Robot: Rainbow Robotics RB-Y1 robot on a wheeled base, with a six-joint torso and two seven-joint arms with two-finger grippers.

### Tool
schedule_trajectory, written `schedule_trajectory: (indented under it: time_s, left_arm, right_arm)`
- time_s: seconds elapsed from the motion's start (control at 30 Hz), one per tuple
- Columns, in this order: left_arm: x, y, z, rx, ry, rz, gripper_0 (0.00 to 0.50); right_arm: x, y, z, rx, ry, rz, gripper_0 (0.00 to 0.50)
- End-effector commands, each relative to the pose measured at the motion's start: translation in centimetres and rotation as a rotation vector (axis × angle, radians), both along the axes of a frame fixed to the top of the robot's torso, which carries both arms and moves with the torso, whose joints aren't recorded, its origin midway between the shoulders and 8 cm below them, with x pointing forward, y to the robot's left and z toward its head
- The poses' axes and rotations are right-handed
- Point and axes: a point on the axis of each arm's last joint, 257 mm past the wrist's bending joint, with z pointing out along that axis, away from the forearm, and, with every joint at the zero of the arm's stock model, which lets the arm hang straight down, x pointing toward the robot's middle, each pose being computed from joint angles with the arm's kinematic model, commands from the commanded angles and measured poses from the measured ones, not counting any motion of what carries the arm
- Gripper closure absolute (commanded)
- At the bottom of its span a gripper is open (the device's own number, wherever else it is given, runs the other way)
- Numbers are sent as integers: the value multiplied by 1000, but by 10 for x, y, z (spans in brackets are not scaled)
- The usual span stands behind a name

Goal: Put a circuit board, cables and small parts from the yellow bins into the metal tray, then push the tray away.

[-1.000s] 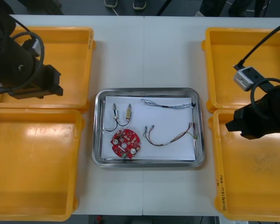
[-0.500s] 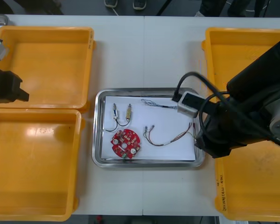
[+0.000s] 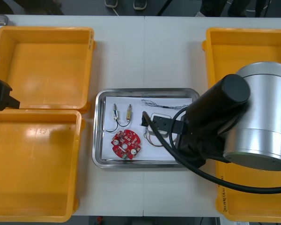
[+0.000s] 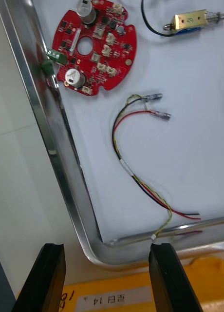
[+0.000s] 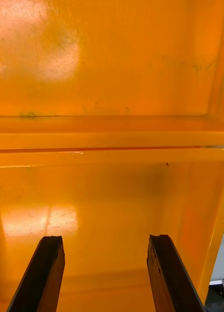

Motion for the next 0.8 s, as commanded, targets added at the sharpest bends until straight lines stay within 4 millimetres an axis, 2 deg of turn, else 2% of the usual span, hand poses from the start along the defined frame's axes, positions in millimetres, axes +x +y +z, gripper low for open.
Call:
schedule_trajectory:
  time_s: [0.03, 0.33, 0.53, 0.8]
  left_arm:
    - [-6, 15, 13, 76, -31, -53, 0]
    - [-13, 22, 5, 81, -12, -48, 0]
    - [-17, 25, -1, 87, 0, -47, 0]
    - [-18, 26, -3, 88, 6, -46, 0]
  right_arm:
    - [0, 36, -8, -8, -4, 100, 0]
    - [-3, 67, -36, -65, -38, 194, 0]
    - [-11, 74, -57, -125, -43, 263, 0]
    - [-17, 73, -70, -185, -67, 323, 0]
